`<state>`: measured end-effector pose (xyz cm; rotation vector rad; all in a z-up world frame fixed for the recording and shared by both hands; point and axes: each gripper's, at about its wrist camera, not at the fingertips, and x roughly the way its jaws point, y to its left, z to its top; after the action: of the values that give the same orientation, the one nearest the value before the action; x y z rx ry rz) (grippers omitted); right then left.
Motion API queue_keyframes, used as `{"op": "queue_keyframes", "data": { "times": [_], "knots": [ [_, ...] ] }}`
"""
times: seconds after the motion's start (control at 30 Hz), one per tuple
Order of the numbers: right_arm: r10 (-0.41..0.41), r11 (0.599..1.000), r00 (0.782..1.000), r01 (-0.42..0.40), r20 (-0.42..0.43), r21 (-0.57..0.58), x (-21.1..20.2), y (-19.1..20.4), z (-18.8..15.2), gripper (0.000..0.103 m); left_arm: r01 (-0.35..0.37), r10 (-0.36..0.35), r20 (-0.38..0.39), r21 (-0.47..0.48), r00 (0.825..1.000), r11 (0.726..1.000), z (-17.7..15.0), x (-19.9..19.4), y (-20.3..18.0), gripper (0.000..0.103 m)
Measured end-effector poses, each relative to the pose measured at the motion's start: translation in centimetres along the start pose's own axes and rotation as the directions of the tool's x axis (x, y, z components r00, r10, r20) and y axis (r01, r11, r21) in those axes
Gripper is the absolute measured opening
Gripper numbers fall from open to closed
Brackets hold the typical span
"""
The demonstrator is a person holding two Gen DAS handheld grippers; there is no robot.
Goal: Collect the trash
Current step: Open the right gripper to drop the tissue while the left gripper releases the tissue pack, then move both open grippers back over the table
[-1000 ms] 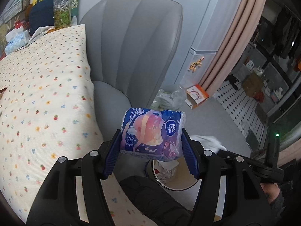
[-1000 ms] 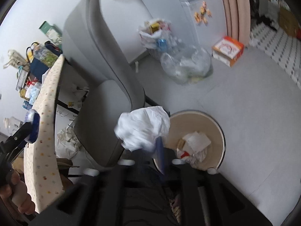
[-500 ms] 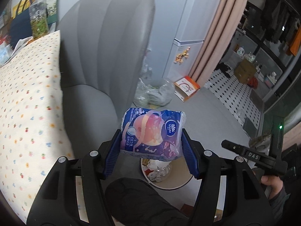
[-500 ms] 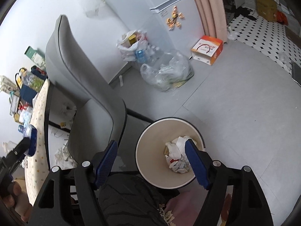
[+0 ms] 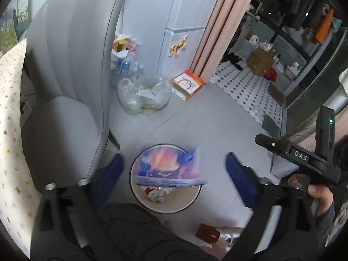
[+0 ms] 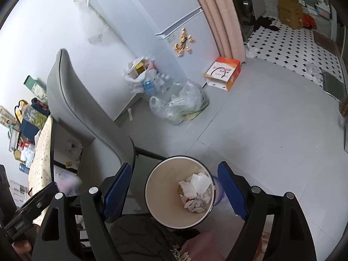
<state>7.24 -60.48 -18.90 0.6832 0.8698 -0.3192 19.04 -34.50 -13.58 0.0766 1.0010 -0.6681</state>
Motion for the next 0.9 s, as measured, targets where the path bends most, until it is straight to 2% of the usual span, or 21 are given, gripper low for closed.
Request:
{"op": "queue_keyframes", "data": {
  "times": [0.17, 0.3, 0.63, 0.9],
  "knots": [
    [0.005, 1.000, 1.000, -0.005, -0.003, -0.003, -0.1, -0.4, 0.2, 0.080, -0.020, 0.021, 0.017, -0.040, 1.000, 0.999, 0.1, -0.8, 0.8, 0.097],
    [0.009, 1.000, 1.000, -0.009, -0.018, -0.028, 0.2, 0.4, -0.1, 0.080, -0.068, 0.072, 0.055, -0.076, 0.996, 0.995, 0.0, -2.2, 2.2, 0.097],
    [0.038, 0.991, 0.999, -0.042, -0.028, -0.124, 0.3, 6.1, -0.6, 0.083, -0.118, 0.142, 0.138, -0.168, 0.980, 0.979, -1.0, -7.1, 6.4, 0.097],
    [0.071, 0.976, 0.997, -0.070, -0.001, -0.208, -0.9, 11.4, -1.5, 0.094, -0.134, 0.181, 0.188, -0.234, 0.965, 0.963, -2.4, -11.1, 9.7, 0.097]
  ]
}}
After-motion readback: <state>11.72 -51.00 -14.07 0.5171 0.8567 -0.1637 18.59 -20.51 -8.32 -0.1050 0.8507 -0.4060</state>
